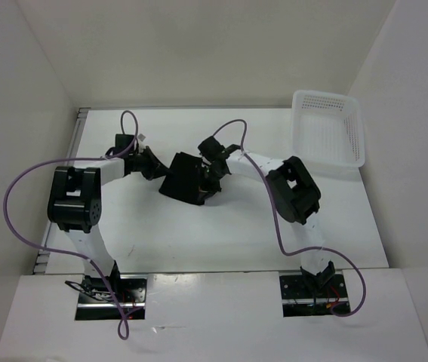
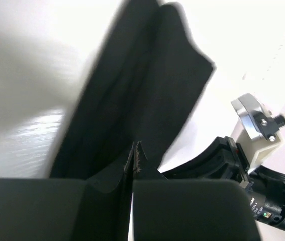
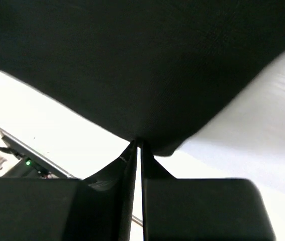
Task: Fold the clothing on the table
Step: Fold the skirt
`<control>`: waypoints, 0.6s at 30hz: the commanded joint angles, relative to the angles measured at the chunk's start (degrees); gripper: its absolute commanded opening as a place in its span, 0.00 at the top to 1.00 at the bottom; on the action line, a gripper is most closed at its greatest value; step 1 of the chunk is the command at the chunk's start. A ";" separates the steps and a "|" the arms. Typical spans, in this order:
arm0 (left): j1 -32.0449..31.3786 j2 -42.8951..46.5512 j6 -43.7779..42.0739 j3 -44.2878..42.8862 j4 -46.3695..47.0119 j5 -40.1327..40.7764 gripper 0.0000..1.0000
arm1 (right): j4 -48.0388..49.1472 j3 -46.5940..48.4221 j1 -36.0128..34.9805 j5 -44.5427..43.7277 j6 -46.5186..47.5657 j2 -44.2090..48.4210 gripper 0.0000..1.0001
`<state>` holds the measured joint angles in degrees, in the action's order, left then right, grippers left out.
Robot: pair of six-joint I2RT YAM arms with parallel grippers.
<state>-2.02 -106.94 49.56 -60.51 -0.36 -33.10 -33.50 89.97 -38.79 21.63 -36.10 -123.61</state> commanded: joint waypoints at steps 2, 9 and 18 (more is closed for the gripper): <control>0.53 7.86 -3.06 -8.19 -1.74 -3.45 0.90 | -7.54 9.15 0.11 -6.76 4.53 11.80 0.86; 2.63 15.87 -8.25 -11.57 -9.30 -2.93 0.58 | -6.94 0.23 11.61 -5.64 3.23 29.28 0.68; 3.16 28.70 -13.00 1.62 -16.86 -0.57 0.00 | -2.54 -27.20 23.84 -2.73 -0.46 53.44 0.51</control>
<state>1.21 -81.49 39.33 -62.11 -12.14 -34.50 -36.34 67.79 -14.92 17.63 -35.05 -73.95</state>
